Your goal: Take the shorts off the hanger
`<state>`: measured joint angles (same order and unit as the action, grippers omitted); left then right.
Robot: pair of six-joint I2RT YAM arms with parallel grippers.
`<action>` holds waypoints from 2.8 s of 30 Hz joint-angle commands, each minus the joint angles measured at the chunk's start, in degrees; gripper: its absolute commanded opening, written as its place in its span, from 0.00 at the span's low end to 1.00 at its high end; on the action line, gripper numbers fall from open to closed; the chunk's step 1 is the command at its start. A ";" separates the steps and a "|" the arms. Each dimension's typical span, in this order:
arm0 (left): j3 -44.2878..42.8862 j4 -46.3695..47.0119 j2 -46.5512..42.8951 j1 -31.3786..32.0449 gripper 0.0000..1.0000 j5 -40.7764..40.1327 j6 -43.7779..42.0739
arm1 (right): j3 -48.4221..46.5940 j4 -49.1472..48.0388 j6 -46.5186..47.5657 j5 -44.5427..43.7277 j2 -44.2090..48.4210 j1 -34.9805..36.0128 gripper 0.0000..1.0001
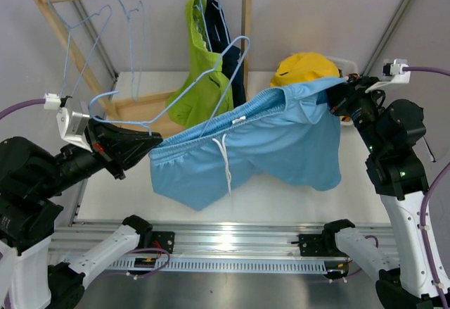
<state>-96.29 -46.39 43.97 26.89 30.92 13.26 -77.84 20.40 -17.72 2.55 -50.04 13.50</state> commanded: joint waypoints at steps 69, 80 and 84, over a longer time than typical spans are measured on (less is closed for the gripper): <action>-51.01 3.32 63.16 -20.29 0.00 -47.36 -4.91 | 41.01 -28.32 -3.47 4.67 -4.99 -0.24 0.98; -48.38 2.62 64.59 -21.01 0.36 -43.22 -3.15 | 41.46 -24.54 -3.29 0.00 -1.90 6.89 0.98; -43.21 3.15 61.42 -21.01 0.70 -42.61 -3.50 | 42.07 -24.18 -3.38 -0.44 -0.94 7.51 0.98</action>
<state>-141.80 -44.82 109.16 6.22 -13.10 9.56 -36.27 -3.62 -21.78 3.66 -52.75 20.45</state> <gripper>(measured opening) 0.652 0.978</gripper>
